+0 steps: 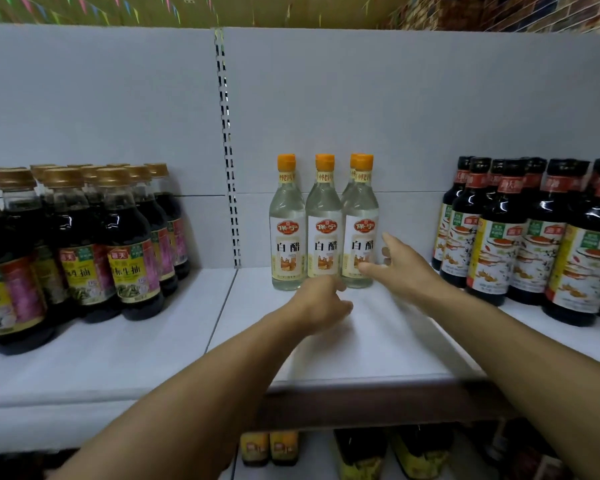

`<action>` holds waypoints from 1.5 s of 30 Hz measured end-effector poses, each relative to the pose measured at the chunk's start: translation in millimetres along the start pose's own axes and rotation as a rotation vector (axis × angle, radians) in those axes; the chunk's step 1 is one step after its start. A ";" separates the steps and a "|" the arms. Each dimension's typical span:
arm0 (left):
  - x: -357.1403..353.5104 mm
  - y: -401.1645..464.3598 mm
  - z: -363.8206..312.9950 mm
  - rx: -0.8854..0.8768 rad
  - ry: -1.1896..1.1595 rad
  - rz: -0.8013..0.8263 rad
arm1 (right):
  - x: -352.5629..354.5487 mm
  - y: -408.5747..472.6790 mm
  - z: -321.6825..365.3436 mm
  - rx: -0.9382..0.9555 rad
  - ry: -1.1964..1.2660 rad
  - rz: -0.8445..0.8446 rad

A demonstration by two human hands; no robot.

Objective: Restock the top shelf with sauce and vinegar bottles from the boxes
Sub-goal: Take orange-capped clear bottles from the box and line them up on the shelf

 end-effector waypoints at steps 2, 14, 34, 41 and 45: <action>0.4 -11.4 -5.7 -0.017 -0.026 -0.025 | 1.3 -10.1 8.2 0.044 -0.005 0.007; 3.0 -122.1 -37.4 -0.241 -0.105 -0.163 | 14.3 -97.7 38.9 0.252 -0.114 -0.042; -21.7 -221.9 61.6 -0.258 -0.117 0.021 | -69.5 -221.1 60.5 0.217 -0.022 -0.058; -67.6 -242.1 129.9 -0.194 -0.125 0.138 | -135.2 -274.3 31.3 0.057 0.013 0.067; -104.9 -251.4 167.8 -0.155 -0.160 0.227 | -166.7 -308.4 5.1 -0.024 -0.006 0.126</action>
Point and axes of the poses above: each hand's wrist, its own y-axis towards the middle knuckle, its own x-axis out of the back of the hand, z = x × y, the point moved 5 cm from there along y, towards the middle knuckle, and after that the axes turned 14 degrees about x, right-handed, at the moved point
